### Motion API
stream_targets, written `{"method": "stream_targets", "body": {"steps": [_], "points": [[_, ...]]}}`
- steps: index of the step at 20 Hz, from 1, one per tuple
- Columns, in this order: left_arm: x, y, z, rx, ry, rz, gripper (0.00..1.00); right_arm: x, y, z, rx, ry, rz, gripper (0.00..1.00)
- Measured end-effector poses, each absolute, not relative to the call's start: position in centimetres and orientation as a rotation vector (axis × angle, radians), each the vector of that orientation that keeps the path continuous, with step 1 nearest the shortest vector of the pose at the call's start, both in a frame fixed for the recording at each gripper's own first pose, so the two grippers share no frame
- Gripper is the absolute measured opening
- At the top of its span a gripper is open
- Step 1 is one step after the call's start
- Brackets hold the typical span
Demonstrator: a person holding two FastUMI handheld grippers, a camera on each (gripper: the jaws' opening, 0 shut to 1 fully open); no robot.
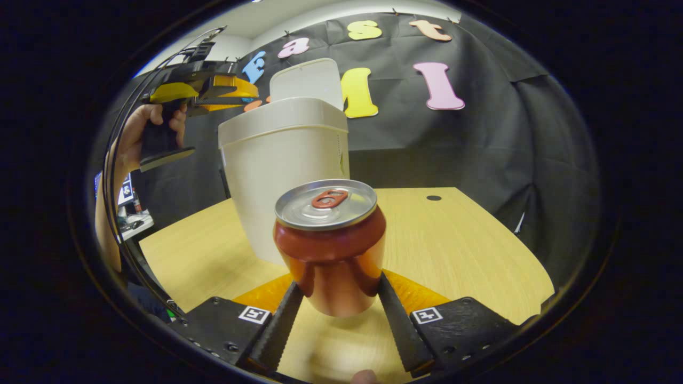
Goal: Press the lid of the desktop garbage bin to open it, pick up the crumpled paper on the desktop and throw it into the bin, then pick up the pop can on the desktop and drop it into the bin, and finally close the garbage bin lid.
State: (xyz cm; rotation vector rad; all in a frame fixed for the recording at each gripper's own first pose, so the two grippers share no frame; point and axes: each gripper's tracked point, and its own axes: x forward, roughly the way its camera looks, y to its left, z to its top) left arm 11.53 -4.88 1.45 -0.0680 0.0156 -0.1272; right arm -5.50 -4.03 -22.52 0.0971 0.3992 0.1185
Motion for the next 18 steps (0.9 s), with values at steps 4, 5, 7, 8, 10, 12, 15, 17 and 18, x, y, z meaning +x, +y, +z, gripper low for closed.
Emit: {"method": "stream_targets", "body": {"steps": [4,5,7,8,10,12,15,17,18], "points": [[11.9,-5.7,1.1,-0.051,0.041,-0.139,0.40,-5.4,-4.1,-22.8,0.119,0.404,0.116,0.81],[11.9,-5.9,1.0,-0.050,0.044,-0.146,0.44,-5.4,-4.1,-22.9,0.119,0.405,0.117,0.81],[11.9,-6.0,0.9,-0.053,0.049,-0.150,0.50,-5.4,-3.9,-22.9,0.114,0.405,0.120,0.81],[11.8,-5.9,0.8,-0.052,0.053,-0.146,0.63,-5.4,-3.9,-22.8,0.113,0.403,0.121,0.81],[11.6,-5.5,0.9,-0.055,0.049,-0.134,0.84,-5.6,-3.9,-22.7,0.115,0.398,0.120,0.81],[11.6,-5.5,1.2,-0.055,0.043,-0.131,0.99,-5.7,-3.9,-22.8,0.114,0.398,0.118,0.81],[11.1,-4.8,1.5,-0.049,0.038,-0.114,0.99,-5.7,-3.8,-22.8,0.114,0.398,0.112,0.81],[10.8,-4.6,1.7,-0.049,0.033,-0.108,0.99,-5.8,-3.7,-22.7,0.112,0.396,0.111,0.81],[10.6,-4.5,1.9,-0.050,0.029,-0.107,1.00,-5.9,-3.7,-22.7,0.110,0.395,0.111,0.81]]}}
